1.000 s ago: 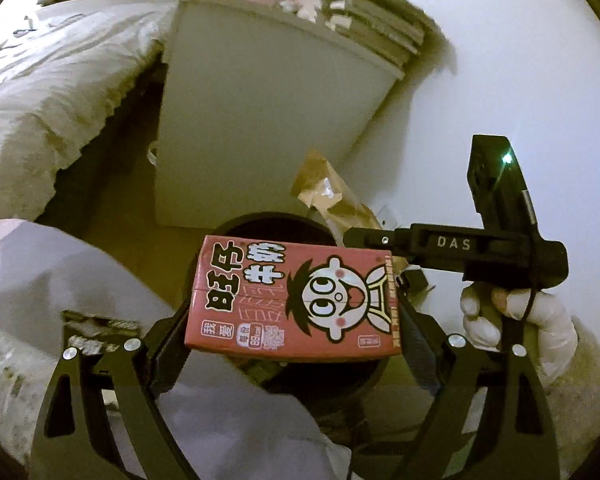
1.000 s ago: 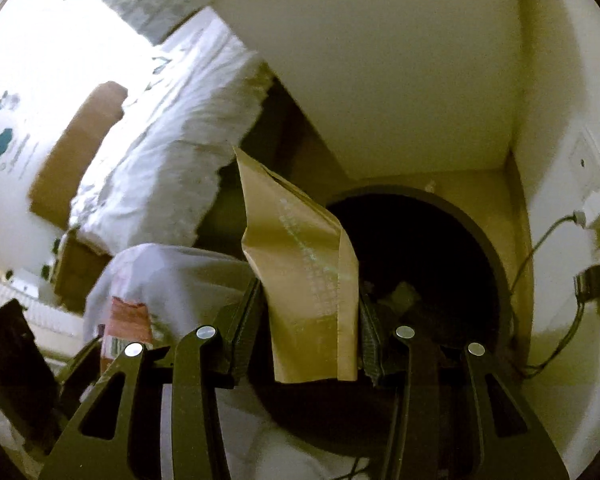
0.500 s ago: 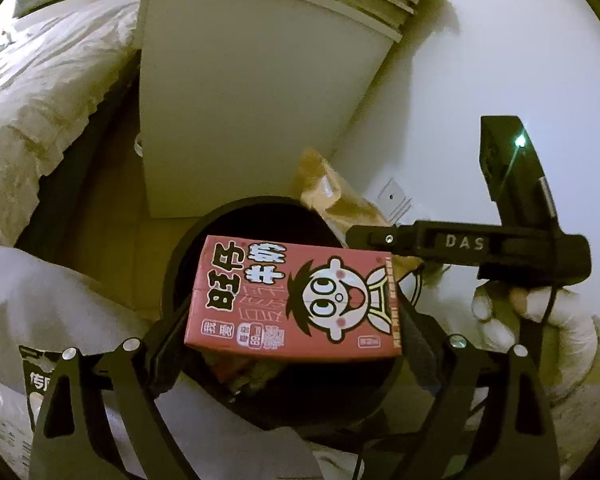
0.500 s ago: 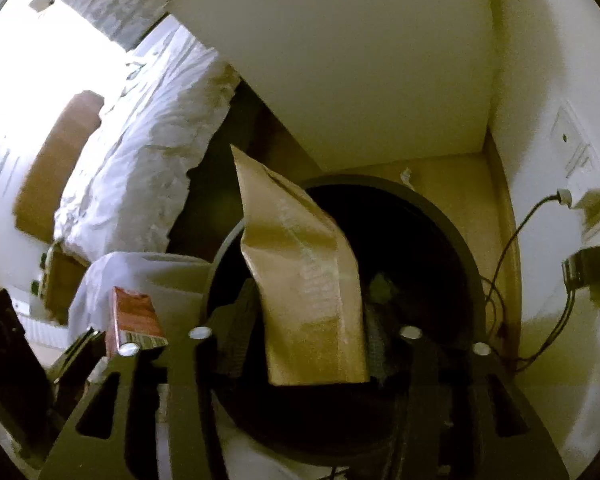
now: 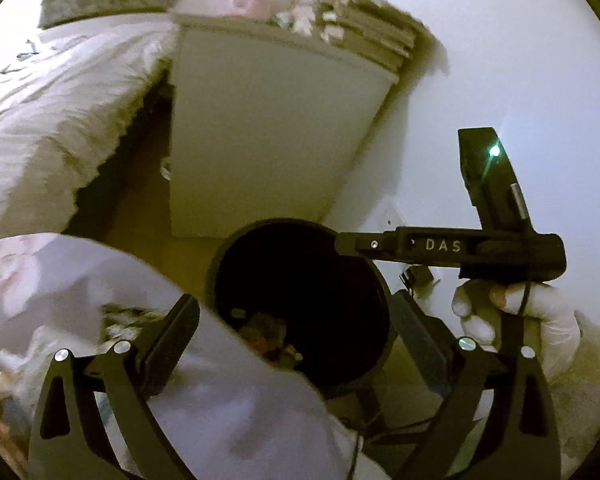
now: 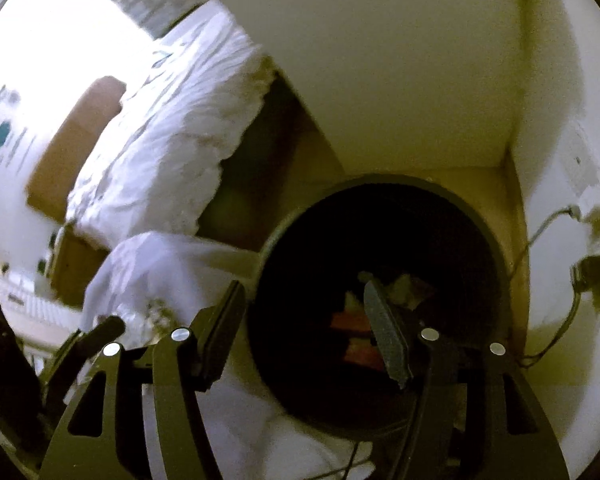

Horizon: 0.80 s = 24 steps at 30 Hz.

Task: Collect trash
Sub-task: 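Move both open tools back over the table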

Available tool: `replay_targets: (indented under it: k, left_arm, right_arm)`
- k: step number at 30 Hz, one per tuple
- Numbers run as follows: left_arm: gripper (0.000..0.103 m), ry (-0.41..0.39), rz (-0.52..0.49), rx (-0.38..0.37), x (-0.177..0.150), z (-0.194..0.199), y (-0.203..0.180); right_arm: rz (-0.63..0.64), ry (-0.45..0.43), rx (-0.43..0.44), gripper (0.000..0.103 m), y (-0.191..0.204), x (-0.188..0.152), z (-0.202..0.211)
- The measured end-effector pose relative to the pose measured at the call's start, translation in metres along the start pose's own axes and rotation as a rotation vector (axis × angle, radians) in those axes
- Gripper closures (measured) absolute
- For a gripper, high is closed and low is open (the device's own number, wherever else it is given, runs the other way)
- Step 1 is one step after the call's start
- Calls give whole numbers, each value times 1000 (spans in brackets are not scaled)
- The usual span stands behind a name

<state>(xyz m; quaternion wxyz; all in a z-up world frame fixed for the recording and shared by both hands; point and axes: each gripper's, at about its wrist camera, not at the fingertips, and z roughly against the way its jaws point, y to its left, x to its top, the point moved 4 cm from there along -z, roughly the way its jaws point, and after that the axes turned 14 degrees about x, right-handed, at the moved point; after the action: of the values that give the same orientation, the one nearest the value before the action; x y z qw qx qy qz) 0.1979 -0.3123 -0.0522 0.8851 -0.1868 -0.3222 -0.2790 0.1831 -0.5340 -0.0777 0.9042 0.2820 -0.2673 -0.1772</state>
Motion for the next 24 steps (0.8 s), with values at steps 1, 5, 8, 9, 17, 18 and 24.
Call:
replay_targets:
  k: [1,5,8,9,17,18,24]
  left_arm:
    - [7,-12,9,13,-2,7,8]
    - [7,-61,74,83,-17,39,56]
    - [7,-80,138,169,-31,61,103]
    - [7,-83,155,195,-37,67,117]
    - [8,-66,286,448,-90,102,240]
    - [8,-47,309,493,-100,104,259]
    - [19,43,352,599,-136,104,324]
  right_arm:
    - [30,12,6,41,14,-2,-4]
    - [136,52,31,41,66,-9,-21]
    - [204,82,60,41,107,-15,-36]
    - [225,92,66,41,118,-17,-41]
    - [486,186,115,41,220,-51,-94]
    - [509,195,121,41,229,-55,-100]
    - [715,291,195,41,303,-83,-159]
